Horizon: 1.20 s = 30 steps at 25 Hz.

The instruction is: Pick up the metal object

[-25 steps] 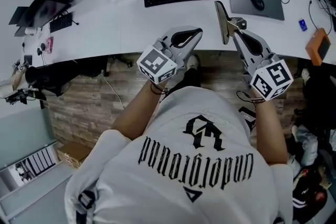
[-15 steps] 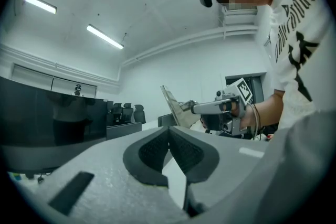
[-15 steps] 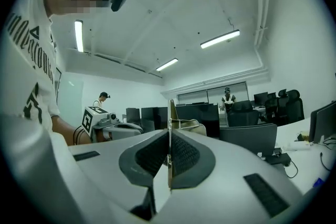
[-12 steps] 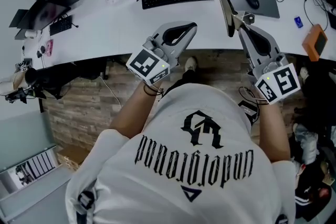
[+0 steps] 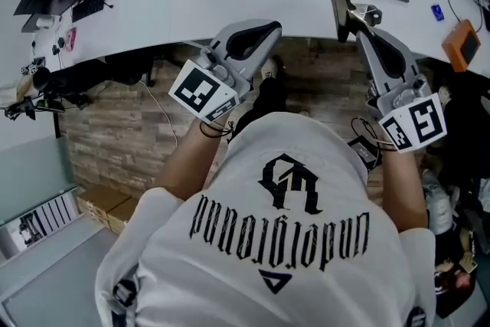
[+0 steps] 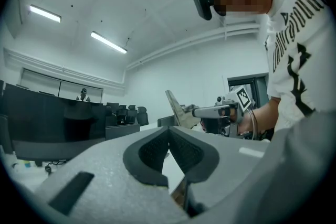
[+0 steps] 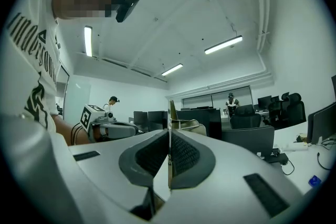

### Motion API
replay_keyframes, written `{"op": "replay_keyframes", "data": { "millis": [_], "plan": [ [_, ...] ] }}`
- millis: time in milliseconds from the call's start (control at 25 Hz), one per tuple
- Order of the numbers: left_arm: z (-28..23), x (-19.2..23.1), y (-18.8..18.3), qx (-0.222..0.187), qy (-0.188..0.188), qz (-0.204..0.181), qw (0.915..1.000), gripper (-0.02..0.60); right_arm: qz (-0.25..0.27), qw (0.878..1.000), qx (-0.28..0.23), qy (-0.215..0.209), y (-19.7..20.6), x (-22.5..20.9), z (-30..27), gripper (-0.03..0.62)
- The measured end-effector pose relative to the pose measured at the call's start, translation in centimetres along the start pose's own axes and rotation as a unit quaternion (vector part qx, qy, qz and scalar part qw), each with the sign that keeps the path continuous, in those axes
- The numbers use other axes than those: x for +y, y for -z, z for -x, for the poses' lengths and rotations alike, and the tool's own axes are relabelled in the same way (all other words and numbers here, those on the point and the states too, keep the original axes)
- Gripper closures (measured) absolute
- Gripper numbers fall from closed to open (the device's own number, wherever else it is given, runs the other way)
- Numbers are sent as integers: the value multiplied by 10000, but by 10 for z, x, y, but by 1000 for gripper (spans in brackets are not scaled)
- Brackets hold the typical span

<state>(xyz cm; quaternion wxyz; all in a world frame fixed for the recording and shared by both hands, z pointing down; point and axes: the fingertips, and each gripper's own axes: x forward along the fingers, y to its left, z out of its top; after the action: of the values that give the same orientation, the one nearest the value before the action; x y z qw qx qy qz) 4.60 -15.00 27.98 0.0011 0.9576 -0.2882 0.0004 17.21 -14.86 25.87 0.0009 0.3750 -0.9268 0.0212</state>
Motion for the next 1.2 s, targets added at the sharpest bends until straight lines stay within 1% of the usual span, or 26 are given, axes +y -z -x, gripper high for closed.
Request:
{"op": "replay_keyframes", "data": {
  "millis": [160,320,720,1200],
  "plan": [
    [21,-17,-6,77,-122,23,9999,568,-76,9999,-32,-70,-6,15,16,579],
    [35,-26,-9,129,-165,23,9998,566,-88,9999,-86,-116,-10,28,25,579],
    [74,-39,-10,81,-10,98,9999,566,-199,9998,-81,-33,-3,71,29,579],
    [174,-54,-14,-63,94,220,9997,566,-181,9998,-60,85,-4,167,25,579]
  ]
}}
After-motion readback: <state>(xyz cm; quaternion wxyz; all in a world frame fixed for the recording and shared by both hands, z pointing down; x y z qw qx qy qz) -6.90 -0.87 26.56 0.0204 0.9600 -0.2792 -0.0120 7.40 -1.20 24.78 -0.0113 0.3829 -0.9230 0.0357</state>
